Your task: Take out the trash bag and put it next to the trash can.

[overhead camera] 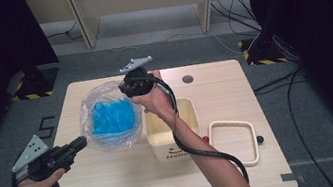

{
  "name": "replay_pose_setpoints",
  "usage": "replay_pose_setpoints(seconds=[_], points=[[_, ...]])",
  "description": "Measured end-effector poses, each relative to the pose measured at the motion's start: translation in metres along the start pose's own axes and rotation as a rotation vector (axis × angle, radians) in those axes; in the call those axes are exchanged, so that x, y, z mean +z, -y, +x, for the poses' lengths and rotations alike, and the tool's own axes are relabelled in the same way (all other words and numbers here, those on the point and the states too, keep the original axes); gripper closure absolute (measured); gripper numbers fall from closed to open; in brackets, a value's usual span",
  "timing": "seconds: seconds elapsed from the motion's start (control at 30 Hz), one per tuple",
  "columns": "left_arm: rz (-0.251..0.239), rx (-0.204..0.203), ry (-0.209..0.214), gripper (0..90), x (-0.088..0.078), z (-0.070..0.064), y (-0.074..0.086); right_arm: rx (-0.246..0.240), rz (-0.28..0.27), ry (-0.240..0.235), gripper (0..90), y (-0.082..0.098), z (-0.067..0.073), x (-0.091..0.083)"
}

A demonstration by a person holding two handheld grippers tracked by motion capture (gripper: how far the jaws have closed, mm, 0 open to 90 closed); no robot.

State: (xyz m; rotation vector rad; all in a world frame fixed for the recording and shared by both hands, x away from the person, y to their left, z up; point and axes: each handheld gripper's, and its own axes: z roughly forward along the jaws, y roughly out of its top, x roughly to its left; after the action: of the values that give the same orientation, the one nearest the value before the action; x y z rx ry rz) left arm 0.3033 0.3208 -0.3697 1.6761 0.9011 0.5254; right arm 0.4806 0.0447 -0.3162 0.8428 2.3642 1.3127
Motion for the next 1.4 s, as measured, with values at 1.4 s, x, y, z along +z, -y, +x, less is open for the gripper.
replay_pose_setpoints(seconds=[1.4], points=[[0.127, -0.051, -0.056, 84.6, 0.018, 0.014, 0.058, -0.016, 0.222, 0.012, 69.9, 0.043, 0.006, 0.061]])
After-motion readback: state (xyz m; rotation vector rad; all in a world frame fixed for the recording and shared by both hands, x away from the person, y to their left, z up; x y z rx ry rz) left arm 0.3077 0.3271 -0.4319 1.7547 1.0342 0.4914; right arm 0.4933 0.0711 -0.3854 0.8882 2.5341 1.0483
